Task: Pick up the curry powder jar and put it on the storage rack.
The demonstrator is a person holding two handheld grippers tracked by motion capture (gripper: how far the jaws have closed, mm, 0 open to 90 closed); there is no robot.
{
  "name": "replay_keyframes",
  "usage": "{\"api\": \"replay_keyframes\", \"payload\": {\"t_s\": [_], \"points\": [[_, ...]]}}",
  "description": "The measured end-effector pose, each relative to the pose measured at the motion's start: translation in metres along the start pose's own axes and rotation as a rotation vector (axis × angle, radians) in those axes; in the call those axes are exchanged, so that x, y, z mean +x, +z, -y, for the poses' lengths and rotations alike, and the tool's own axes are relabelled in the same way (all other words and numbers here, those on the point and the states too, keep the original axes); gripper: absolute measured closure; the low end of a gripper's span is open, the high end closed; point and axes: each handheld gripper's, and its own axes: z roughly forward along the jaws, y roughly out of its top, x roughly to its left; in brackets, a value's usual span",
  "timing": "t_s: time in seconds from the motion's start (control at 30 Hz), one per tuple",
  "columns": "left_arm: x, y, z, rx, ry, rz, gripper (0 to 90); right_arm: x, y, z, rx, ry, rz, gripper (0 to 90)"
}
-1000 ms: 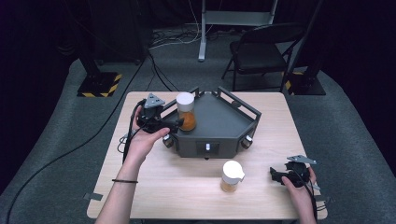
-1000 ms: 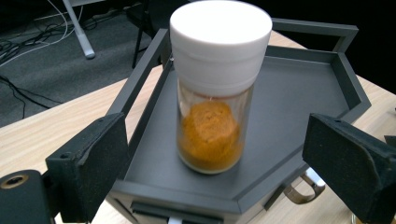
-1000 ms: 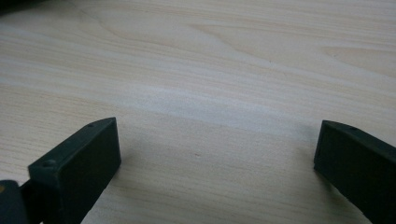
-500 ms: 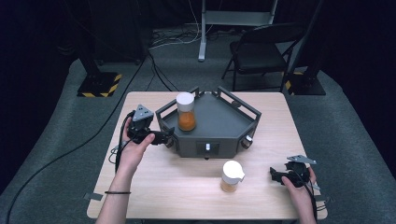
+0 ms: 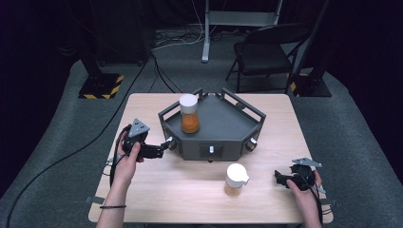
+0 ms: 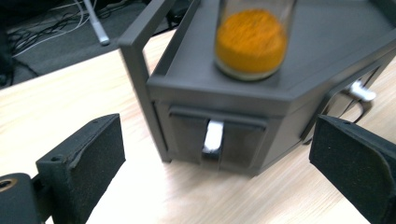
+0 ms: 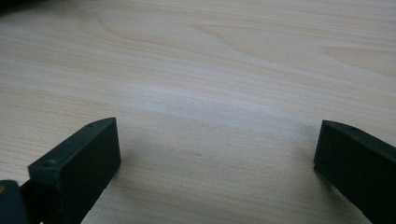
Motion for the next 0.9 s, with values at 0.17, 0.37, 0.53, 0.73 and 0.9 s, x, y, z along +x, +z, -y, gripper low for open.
{"api": "replay_keyframes", "payload": {"t_s": [0.17, 0.37, 0.53, 0.73, 0.9], "points": [[0.003, -0.001, 0.017, -0.004, -0.012, -0.015, 2.8, 0.0, 0.0, 0.0, 0.0, 0.0, 0.0, 0.0], [0.006, -0.002, 0.034, 0.006, -0.032, -0.035, 2.7, 0.0, 0.0, 0.0, 0.0, 0.0, 0.0, 0.0], [0.007, -0.003, 0.051, 0.016, -0.044, -0.051, 2.7, 0.0, 0.0, 0.0, 0.0, 0.0, 0.0, 0.0], [0.008, -0.004, 0.072, 0.023, -0.068, -0.06, 2.7, 0.0, 0.0, 0.0, 0.0, 0.001, 0.0, 0.0], [0.01, -0.001, 0.088, 0.036, -0.091, -0.06, 2.7, 0.0, 0.0, 0.0, 0.0, 0.001, 0.0, 0.0]]}}
